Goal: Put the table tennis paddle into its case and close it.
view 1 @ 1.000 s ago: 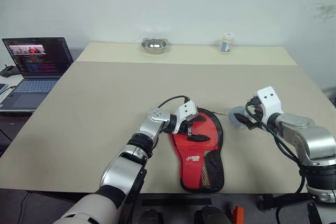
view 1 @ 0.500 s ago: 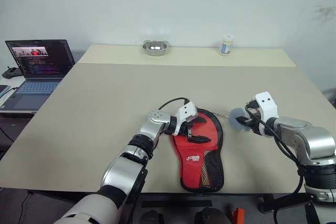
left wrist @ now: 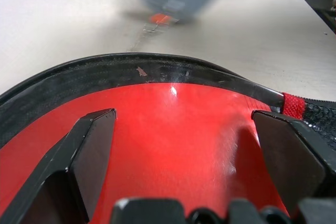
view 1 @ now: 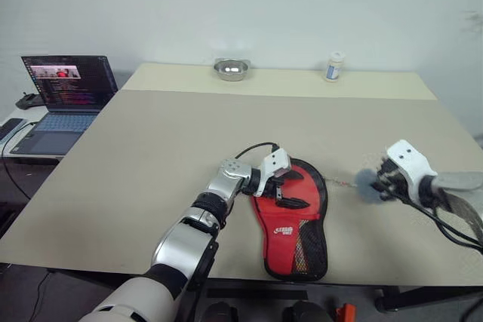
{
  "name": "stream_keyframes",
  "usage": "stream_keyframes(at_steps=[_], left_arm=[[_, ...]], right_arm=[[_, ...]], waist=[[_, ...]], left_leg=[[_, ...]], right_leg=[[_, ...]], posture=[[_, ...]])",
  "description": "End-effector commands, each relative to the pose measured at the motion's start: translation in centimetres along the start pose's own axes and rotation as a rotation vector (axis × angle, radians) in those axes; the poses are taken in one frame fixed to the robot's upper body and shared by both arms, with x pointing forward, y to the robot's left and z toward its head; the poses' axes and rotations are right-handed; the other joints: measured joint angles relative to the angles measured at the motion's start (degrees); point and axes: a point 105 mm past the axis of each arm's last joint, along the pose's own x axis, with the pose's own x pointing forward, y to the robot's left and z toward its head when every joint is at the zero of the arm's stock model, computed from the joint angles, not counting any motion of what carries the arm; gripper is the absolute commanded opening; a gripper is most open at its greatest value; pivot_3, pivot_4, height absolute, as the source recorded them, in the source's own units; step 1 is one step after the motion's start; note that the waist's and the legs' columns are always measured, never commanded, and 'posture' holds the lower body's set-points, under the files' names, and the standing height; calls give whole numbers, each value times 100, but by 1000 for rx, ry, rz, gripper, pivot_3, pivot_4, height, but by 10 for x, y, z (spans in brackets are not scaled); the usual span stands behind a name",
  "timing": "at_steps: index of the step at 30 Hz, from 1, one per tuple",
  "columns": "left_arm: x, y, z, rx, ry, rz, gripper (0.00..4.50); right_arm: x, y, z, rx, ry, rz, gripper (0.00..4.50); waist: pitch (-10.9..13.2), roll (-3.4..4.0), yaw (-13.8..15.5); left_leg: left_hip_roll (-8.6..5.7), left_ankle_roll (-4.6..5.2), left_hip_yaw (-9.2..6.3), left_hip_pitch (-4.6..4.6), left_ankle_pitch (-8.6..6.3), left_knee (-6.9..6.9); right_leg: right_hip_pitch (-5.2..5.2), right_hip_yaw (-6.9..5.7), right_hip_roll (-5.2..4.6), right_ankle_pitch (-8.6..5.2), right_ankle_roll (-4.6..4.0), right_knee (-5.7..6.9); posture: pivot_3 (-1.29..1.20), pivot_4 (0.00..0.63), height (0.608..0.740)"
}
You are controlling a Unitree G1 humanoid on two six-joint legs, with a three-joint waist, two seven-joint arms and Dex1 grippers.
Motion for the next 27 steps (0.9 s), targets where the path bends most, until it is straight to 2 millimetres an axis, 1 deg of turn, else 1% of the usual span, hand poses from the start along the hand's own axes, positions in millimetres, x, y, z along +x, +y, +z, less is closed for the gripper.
stream_keyframes(at_steps=[1, 3, 5, 8, 9, 13, 17, 21, 27], left_arm=[[9, -18, -41, -143, 113, -46, 4500], [12, -19, -41, -148, 112, -44, 4500], [15, -20, -42, -155, 113, -45, 4500], [19, -24, -44, -157, 125, -58, 4500], [20, -25, -44, -155, 127, -61, 4500], [25, -29, -44, -151, 130, -78, 4500], [26, -29, -44, -149, 135, -77, 4500], [26, -28, -44, -148, 140, -75, 4500], [27, -28, -44, -142, 142, -71, 4500]], right_arm=[[-16, 41, 8, -77, -16, 124, 176], [-16, 64, 8, -98, -23, 179, 176], [-15, 82, 7, -124, -24, 216, 176], [-18, 102, -4, -206, 24, 263, 176], [-20, 106, -7, -218, 37, 274, 175], [-36, 118, -31, -229, 134, 341, 175], [-48, 131, -45, -198, 174, 441, 175], [-56, 144, -45, -179, 159, 534, 174], [-60, 157, -40, -157, 135, 603, 173]], waist=[[-8, -6, -5], [-16, -8, -6], [-26, -9, -4], [-41, -8, 14], [-45, -9, 25], [-78, -18, 74], [-98, -36, 119], [-106, -51, 119], [-106, -59, 116]], left_leg=[[0, 0, -5, 2, 0, 0], [1, -1, -11, 4, 0, 2], [2, -1, -18, 4, 0, 5], [-2, -2, -23, 4, 0, 7], [-3, -2, -23, 3, 0, 7], [-11, -1, -30, -2, -1, 2], [-11, -1, -34, -4, -7, -1], [-10, 0, -36, -4, -9, 0], [-7, 0, -49, 7, -9, 3]], right_leg=[[5, -5, 0, 0, 1, -1], [10, -12, -1, 0, 3, -1], [12, -19, -1, 2, 6, -3], [15, -23, -8, 3, 7, -4], [16, -24, -9, 3, 7, -7], [20, -32, -15, 2, 9, -25], [25, -36, -14, -3, 15, -36], [28, -38, -14, -3, 16, -39], [50, -52, -15, -4, 16, -45]], posture=[[0, 150, 740], [0, 150, 740], [0, 150, 740], [0, 150, 740], [0, 150, 740], [0, 150, 740], [0, 150, 740], [0, 150, 740], [0, 150, 740]])
